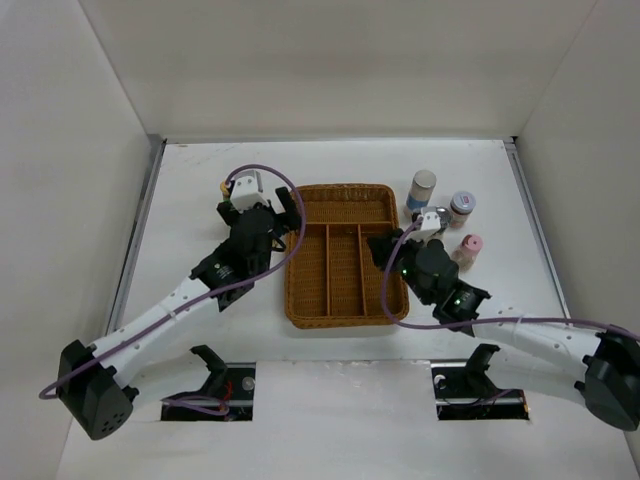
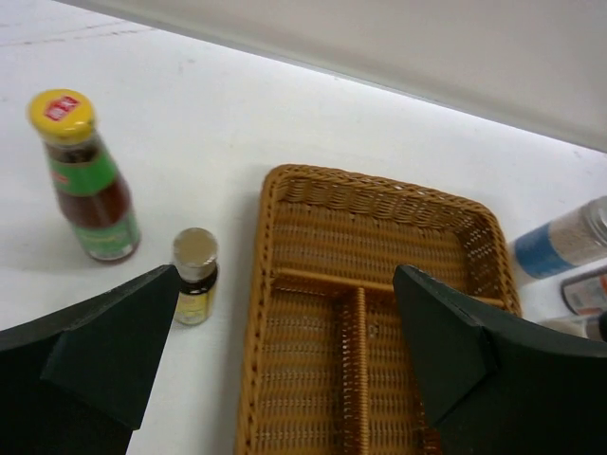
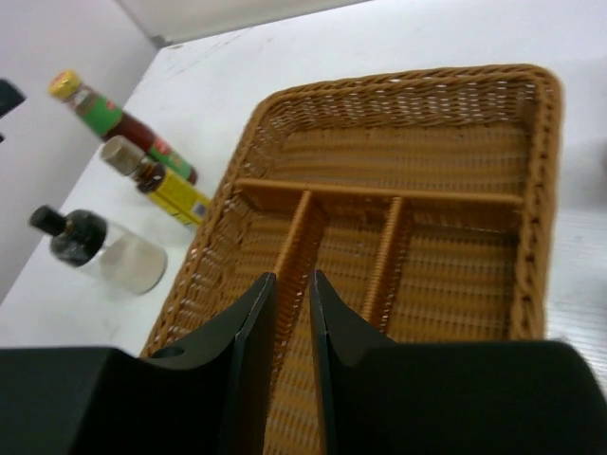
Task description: Organize the condiment bottles
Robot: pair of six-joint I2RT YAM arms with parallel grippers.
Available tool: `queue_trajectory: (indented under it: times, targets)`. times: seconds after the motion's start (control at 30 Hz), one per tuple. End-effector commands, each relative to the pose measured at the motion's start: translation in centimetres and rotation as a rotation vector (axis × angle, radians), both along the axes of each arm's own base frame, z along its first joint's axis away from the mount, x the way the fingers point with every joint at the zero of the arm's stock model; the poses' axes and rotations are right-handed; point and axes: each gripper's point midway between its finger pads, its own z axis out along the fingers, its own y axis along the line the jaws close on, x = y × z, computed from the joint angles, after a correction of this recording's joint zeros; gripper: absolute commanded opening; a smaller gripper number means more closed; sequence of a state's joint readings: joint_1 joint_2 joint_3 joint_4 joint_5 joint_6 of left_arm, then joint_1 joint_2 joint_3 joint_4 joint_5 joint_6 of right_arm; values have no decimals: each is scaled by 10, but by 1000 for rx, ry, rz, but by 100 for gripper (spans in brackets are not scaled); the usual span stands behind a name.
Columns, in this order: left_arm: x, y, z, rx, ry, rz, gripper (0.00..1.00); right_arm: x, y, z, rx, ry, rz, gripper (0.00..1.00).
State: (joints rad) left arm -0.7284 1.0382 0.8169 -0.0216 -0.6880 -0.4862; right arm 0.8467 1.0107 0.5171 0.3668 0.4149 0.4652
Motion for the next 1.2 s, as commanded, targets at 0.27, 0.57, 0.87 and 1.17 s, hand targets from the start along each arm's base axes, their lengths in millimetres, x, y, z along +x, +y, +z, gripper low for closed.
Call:
queue_trajectory:
  times: [0.27,0.57,0.87,1.17]
  targets:
    - [13,80,40,96,-52,252,100,-17,30,12,68,-65,97,15]
    - [29,99,61,136,-93,315,30,-13,32,-3,38,-32,86,22]
    - [78,125,18,209,53,382,65,-11,36,-9,25,-24,94,32]
    - [114,129,-20,215,129,376,65,-12,36,-8,28,-31,100,33]
